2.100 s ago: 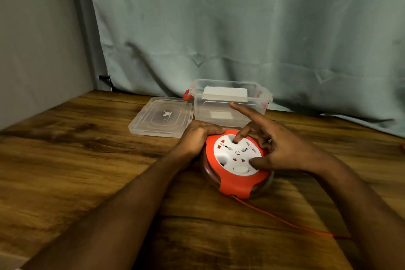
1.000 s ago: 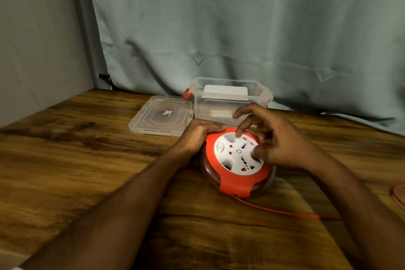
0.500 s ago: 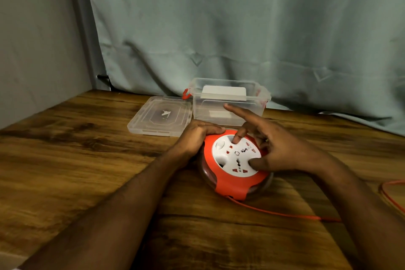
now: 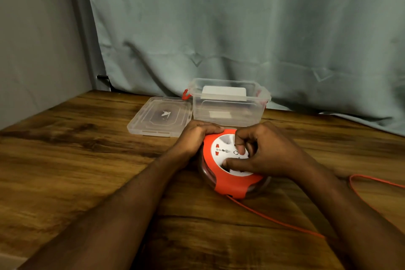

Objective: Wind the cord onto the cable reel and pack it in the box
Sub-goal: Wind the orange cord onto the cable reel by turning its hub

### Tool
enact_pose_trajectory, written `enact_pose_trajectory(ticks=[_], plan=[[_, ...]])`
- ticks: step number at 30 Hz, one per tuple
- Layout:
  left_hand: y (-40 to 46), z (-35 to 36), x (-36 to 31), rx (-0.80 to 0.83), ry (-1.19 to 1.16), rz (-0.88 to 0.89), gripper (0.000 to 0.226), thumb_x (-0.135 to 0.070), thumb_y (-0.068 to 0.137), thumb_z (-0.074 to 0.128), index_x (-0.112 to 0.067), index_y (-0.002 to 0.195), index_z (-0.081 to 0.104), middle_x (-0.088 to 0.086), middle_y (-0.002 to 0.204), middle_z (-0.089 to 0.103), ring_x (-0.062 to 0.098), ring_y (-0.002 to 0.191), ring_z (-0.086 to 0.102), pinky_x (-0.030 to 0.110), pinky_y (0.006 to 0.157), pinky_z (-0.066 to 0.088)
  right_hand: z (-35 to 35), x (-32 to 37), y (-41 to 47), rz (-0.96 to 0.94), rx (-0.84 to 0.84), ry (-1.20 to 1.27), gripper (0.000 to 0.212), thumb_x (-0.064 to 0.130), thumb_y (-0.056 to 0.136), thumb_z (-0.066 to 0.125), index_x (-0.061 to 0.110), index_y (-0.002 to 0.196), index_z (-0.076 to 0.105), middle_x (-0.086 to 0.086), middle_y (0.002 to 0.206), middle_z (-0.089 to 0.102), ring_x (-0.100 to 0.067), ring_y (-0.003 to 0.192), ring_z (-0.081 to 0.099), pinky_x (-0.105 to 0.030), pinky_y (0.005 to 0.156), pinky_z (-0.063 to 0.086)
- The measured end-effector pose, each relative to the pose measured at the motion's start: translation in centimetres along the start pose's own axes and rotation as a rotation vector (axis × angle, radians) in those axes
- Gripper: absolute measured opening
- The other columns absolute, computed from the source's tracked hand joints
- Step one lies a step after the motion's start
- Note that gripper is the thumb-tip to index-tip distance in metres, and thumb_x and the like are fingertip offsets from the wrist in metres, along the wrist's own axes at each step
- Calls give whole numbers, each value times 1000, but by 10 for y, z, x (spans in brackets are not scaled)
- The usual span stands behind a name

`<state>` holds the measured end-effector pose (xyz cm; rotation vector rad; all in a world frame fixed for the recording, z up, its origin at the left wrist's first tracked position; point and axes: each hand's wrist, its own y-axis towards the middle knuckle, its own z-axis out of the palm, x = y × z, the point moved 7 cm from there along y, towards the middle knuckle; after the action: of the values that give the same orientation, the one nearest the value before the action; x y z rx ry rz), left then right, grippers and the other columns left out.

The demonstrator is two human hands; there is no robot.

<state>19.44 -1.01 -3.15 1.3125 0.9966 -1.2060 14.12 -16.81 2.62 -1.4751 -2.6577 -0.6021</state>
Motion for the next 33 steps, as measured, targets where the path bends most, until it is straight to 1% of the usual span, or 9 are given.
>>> enact_pose_trajectory(ticks=[3,6,12,15,17,21,24,31,33], plan=[[-1,-1,-1,-10,-9,7,13,-10,86,68,-3,81,78,18,81,77,25,69,72,30,65,57,-1,-1,-2,-36,-25,68,48,73,62,78,30,72,60,8,58,62,-9,54,57,-34,54,46],[1,-2,-2,-25,13,26,13,-8,87,68,0,86,78,17,83,78,24,72,73,29,66,58,-7,-2,-3,-114,-31,212,27,40,75,85,36,91,63,9,71,66,-8,53,55,-33,51,45],[2,-2,-2,-4,90,65,16,-9,89,66,-5,95,80,12,92,79,26,85,76,35,81,60,-5,-5,-3,-139,125,335,80,-8,72,72,48,125,50,22,115,72,-26,65,62,-46,57,58],[1,-1,-2,18,110,57,20,-9,90,66,-2,103,79,13,94,79,27,83,76,33,76,61,-1,-6,-2,-148,188,312,98,-7,73,73,55,141,39,27,120,70,-10,64,57,-40,60,58],[0,0,-3,35,121,54,21,-10,90,65,0,105,78,16,93,79,27,81,76,29,70,59,-2,-6,-2,-162,209,330,109,-7,74,73,58,149,31,23,123,70,-19,77,65,-45,69,62],[-2,2,-5,49,148,68,22,-9,91,65,3,104,77,15,93,79,21,76,76,25,67,57,-4,-6,-3,-180,253,371,117,-11,77,73,61,154,22,17,126,70,-10,61,44,-30,60,49],[-1,2,-3,51,158,57,20,-12,90,67,2,99,78,15,90,79,24,76,76,30,71,58,-5,-7,-5,-149,257,393,121,-6,74,81,66,152,21,14,121,69,-19,63,56,-29,62,57],[2,-3,1,14,123,30,17,-16,87,71,-3,91,79,17,88,79,31,78,75,35,76,59,-6,-9,-6,-38,193,339,110,24,65,97,68,141,32,8,107,66,-8,94,69,-27,75,62],[2,-3,1,6,107,27,16,-15,87,70,-3,91,80,16,88,79,29,78,75,35,76,59,-5,-7,-6,-27,154,240,94,42,60,95,65,132,38,7,95,66,-7,84,67,-32,69,61]])
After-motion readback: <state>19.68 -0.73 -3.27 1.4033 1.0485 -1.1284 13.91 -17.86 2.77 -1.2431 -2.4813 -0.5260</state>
